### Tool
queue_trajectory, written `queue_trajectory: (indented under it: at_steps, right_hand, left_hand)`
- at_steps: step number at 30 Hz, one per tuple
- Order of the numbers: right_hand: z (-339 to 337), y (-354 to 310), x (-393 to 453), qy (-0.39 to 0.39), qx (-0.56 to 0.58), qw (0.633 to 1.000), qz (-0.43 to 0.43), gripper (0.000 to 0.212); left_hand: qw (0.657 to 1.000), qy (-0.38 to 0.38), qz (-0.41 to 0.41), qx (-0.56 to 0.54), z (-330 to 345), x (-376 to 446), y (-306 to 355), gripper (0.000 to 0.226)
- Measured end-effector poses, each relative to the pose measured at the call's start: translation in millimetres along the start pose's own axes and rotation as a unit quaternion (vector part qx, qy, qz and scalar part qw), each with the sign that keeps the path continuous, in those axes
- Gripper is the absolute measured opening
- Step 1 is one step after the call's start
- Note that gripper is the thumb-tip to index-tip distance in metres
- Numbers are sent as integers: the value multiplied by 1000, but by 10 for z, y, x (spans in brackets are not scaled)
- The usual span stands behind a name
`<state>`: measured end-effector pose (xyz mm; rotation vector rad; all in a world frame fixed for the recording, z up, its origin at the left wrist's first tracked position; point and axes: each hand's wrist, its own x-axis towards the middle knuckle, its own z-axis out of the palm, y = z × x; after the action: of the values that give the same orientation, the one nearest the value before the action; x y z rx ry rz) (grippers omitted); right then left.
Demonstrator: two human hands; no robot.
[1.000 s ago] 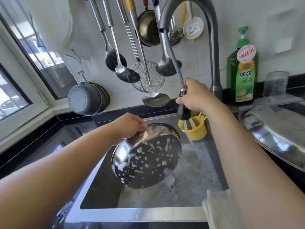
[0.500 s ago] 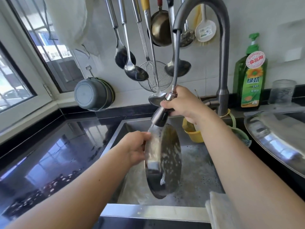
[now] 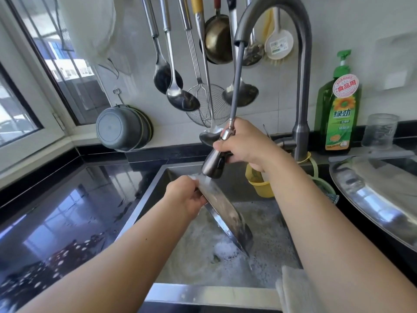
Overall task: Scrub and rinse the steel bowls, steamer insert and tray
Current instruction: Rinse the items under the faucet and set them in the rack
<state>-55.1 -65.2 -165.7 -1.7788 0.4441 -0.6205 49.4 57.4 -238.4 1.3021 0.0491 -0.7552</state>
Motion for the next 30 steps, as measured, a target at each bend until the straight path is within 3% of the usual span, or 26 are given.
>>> queue_trajectory:
  at_steps: [7, 12, 16, 20, 25, 30]
  right_hand:
    - [-164, -66, -109, -34, -60, 998, 8, 25]
    - [-332, -68, -126, -10, -169, 985, 32, 26]
    - [-344, -128, -185, -35, -150, 987, 36, 27]
    - [-176, -175, -195, -57, -102, 993, 20, 28]
    - [75, -122, -127, -13, -38, 999, -5, 30]
    - [118, -9, -8, 56, -115, 991, -29, 39]
  left_hand:
    - [995, 88, 44, -19, -176, 183, 114, 41]
    - [984, 168, 54, 9, -428, 223, 112, 42]
    - [976, 200, 74, 35, -498, 210, 98, 44]
    - [982, 170, 62, 48, -460, 129, 10, 24]
    - [990, 72, 61, 107, -352, 74, -218, 22]
    - [979, 36, 81, 182, -289, -104, -297, 35]
